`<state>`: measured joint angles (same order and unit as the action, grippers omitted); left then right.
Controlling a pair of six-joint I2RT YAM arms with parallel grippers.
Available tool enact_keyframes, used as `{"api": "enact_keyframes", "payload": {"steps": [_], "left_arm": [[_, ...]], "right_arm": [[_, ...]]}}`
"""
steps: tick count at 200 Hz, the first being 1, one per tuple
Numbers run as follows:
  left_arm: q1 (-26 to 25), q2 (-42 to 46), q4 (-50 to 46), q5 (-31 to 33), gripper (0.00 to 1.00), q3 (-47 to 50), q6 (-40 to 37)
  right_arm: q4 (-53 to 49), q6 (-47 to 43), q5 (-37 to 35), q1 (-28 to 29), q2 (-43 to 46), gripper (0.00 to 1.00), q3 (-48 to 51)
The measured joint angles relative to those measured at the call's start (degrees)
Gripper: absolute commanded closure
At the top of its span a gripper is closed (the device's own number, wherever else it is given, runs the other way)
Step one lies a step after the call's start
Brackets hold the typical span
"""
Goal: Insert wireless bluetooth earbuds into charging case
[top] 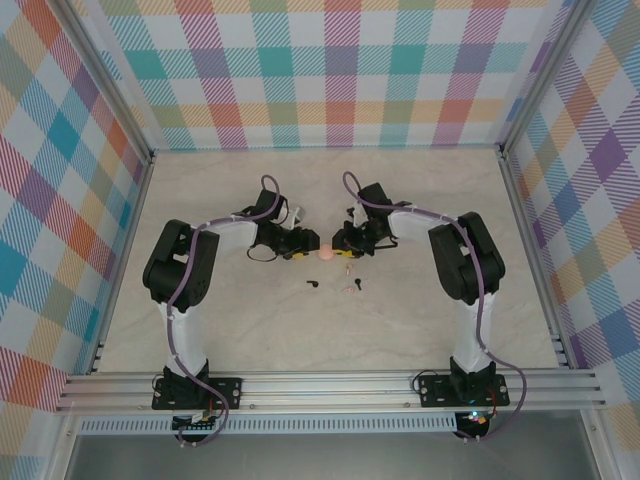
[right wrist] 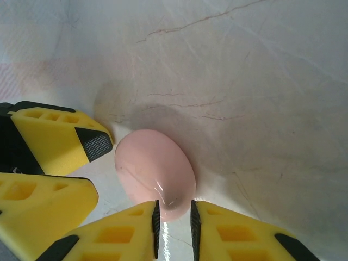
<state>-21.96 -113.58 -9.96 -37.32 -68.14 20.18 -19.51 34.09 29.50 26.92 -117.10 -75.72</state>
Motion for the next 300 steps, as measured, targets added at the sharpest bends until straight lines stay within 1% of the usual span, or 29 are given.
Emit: {"api": "enact_keyframes", "payload": {"steps": [94, 142, 173, 189, 239, 272, 287, 300], "left_arm": [[-0.1, -1.4, 2.1, -2.4, 0.51, -0.3, 1.9], [-0.2, -2.2, 3.4, -3.7, 0.56, -0.4, 3.2], [-0.1, -2.4, 4.2, -4.2, 0.56, -0.3, 5.0], [-0.1, -2.5, 5.1, -4.3, 0.59, -0.1, 6.2], [-0.1, -3.0, 9.1, -5.5, 0.62, 1.0, 10.0], [-0.2, -3.4, 10.8, -6.5, 0.62, 1.2, 11.0], [-0.2, -3.6, 11.2, -6.8, 0.67, 1.2, 11.2], [-0.3, -3.9, 11.5, -6.7, 0.68, 1.2, 11.3]], "right_arm": [[-0.2, 0.0, 0.4, 0.9, -2.1, 0.77, -2.3], [-0.2, 0.0, 0.4, 0.9, -2.3, 0.78, -2.5], [-0.2, 0.0, 0.5, 0.9, -2.3, 0.78, -2.5], [-0.2, 0.0, 0.5, 0.9, -2.3, 0.78, -2.5], [0.1, 0.6, 0.7, 0.9, -2.4, 0.78, -2.5], [0.6, 1.1, 1.2, 0.9, -2.9, 0.78, -2.5], [0.6, 1.2, 1.2, 0.9, -3.2, 0.78, -2.5], [0.6, 1.3, 1.2, 0.9, -3.5, 0.78, -2.5]]}}
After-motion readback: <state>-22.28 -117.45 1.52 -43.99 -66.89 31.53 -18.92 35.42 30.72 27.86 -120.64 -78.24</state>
